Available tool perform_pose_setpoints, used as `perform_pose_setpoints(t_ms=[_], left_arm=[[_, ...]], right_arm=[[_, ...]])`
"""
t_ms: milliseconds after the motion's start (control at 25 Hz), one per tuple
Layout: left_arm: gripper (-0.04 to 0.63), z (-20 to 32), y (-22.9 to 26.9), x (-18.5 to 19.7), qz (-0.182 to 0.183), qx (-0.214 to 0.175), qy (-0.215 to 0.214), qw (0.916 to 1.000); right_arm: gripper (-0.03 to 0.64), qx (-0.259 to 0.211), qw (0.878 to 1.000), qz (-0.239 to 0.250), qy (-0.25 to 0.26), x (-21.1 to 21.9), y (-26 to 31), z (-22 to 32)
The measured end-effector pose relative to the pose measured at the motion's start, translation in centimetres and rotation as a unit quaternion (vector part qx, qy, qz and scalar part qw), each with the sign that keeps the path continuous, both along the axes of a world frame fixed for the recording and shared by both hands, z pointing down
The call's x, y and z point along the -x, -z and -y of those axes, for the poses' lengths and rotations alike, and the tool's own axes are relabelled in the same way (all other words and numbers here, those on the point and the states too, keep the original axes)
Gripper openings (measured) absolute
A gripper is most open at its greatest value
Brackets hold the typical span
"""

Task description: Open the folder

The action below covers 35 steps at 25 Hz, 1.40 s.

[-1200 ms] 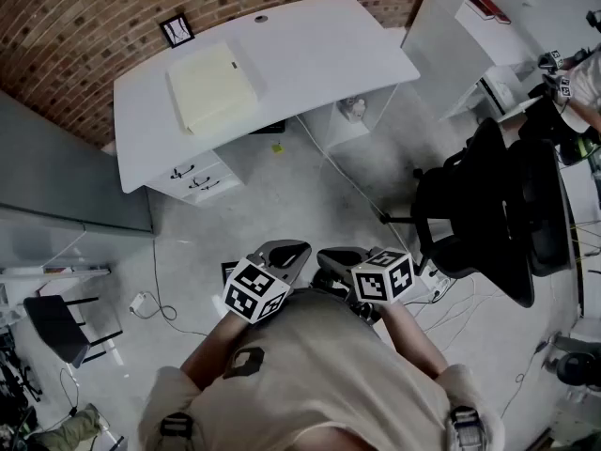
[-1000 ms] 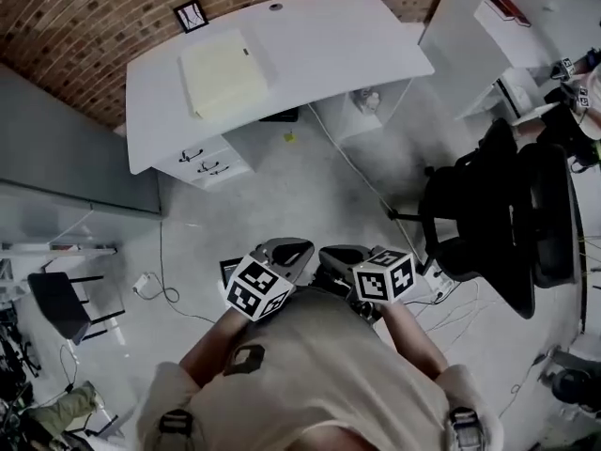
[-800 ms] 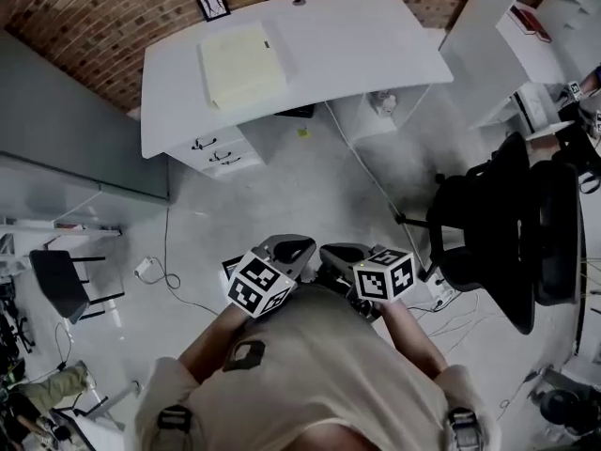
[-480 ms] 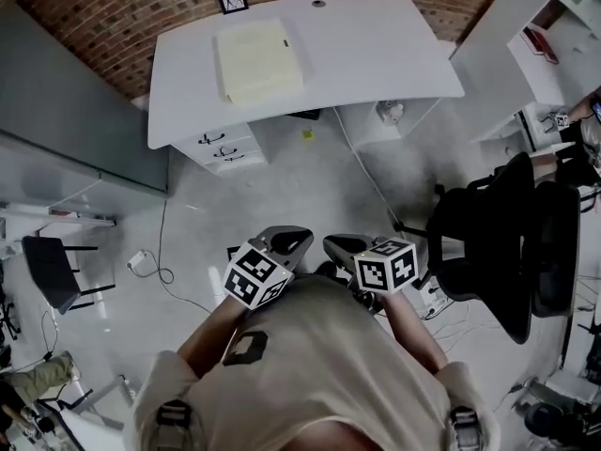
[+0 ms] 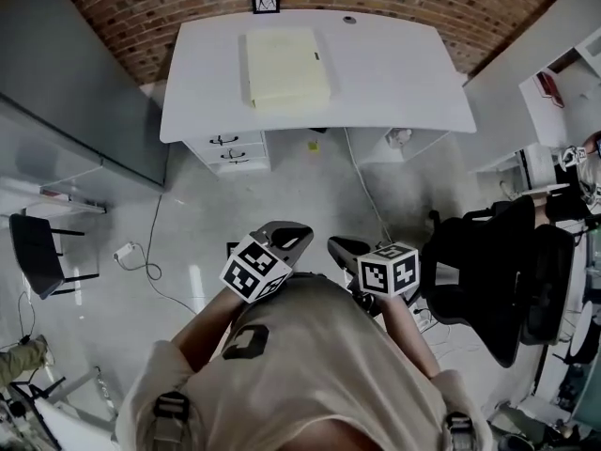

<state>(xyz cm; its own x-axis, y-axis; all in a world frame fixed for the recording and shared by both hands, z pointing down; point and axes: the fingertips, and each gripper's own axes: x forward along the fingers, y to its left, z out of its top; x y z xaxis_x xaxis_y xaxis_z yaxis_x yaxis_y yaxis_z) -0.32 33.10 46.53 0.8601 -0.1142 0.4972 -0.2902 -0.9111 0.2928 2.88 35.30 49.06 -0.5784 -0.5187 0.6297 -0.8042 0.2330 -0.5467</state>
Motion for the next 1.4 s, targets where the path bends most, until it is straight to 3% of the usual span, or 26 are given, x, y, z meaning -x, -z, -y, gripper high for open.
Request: perform_pose_setpoints(t_ms=[560, 840, 1400], left_arm=[[0.006, 5.5, 0.1, 7.7, -0.015, -0.004, 0.053, 0.9985], [0.006, 7.0, -0.4, 11.8, -0.022, 0.0, 0.08, 0.9965], [0.006, 9.0, -0.3, 11.6, -0.024, 0.01, 0.103, 0.9944]], right_arm=[[0.006, 0.002, 0.998, -0.018, 0.057, 7.5, -0.4, 5.5], [0.006, 0.008, 0.994, -0.051, 0.095, 11.0, -1.0, 6.1], [0.006, 0.021, 0.992, -0.035, 0.117, 11.0, -1.2, 8.8]])
